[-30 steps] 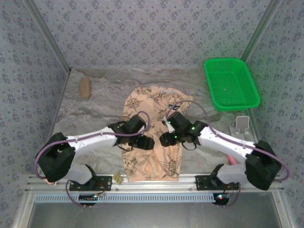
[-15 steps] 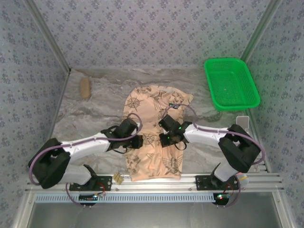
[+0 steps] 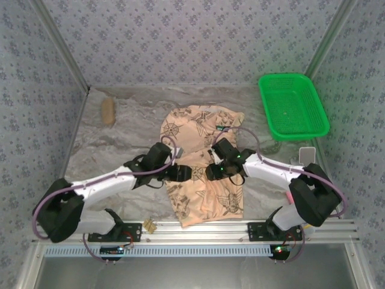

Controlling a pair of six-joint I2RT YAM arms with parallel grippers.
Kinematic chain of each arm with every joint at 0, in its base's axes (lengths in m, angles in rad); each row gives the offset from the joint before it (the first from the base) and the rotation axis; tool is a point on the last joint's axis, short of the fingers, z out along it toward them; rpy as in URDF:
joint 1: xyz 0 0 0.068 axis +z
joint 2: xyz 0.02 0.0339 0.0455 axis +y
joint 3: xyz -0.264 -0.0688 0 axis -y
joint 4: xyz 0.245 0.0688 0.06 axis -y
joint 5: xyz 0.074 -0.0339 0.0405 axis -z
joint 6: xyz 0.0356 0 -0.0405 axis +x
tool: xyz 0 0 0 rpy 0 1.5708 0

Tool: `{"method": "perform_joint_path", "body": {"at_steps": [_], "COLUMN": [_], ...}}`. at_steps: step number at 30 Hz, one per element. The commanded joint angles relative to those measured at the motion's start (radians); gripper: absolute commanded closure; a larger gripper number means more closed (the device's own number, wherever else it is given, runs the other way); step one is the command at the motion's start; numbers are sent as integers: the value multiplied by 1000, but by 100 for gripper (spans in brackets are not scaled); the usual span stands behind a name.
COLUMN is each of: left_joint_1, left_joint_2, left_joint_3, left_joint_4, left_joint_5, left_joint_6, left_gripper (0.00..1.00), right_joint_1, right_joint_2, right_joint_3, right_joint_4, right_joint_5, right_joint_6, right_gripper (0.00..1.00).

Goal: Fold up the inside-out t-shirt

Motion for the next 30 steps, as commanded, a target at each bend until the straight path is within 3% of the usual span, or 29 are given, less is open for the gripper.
{"method": "perform_joint_path", "body": {"at_steps": [1, 4, 5, 6, 7, 8, 13, 15, 16, 18, 19, 23, 27, 30], "left_joint_1": [-13, -36, -44, -52, -59, -63, -67, -63, -61, -53, -50, -39, -26, -13], "left_joint_2": [99, 199, 226, 258, 287, 309, 359, 339, 325, 297, 278, 212, 181, 173], "left_joint_3": [66, 129, 151, 177, 196, 211, 232, 204, 182, 145, 131, 79, 55, 78], "left_joint_4": [84, 87, 72, 47, 30, 15, -100, -113, -107, -93, -91, -45, 26, 30], "left_joint_5": [15, 5, -6, -27, -40, -57, -192, -224, -226, -205, -186, -42, 49, 100], "left_joint_6": [-67, -82, -85, -91, -86, -85, -55, -26, -10, 19, 32, 47, -18, -63], "left_gripper": [40, 39, 39, 39, 40, 42, 88, 100, 100, 100, 100, 100, 100, 100], "right_joint_1": [-1, -3, -4, -3, -4, -6, -43, -73, -95, -149, -172, -130, -11, 43], "right_joint_2": [-31, -13, -8, -3, -7, -11, -53, -57, -50, -19, -3, -50, -172, -204], "right_joint_3": [-37, -71, -76, -83, -90, -94, -80, -64, -55, -51, -47, -36, -56, -80], "right_joint_4": [60, 145, 158, 186, 206, 219, 158, 89, 51, 12, 0, 9, 57, 94], "right_joint_5": [23, 40, 53, 63, 62, 55, 29, 66, 106, 152, 159, 121, -5, -47], "right_joint_6": [-23, -13, -7, 0, 7, 8, 21, 26, 30, 31, 27, -51, -172, -140], "right_gripper": [59, 66, 75, 92, 99, 100, 100, 100, 100, 75, 71, 69, 60, 58]}}
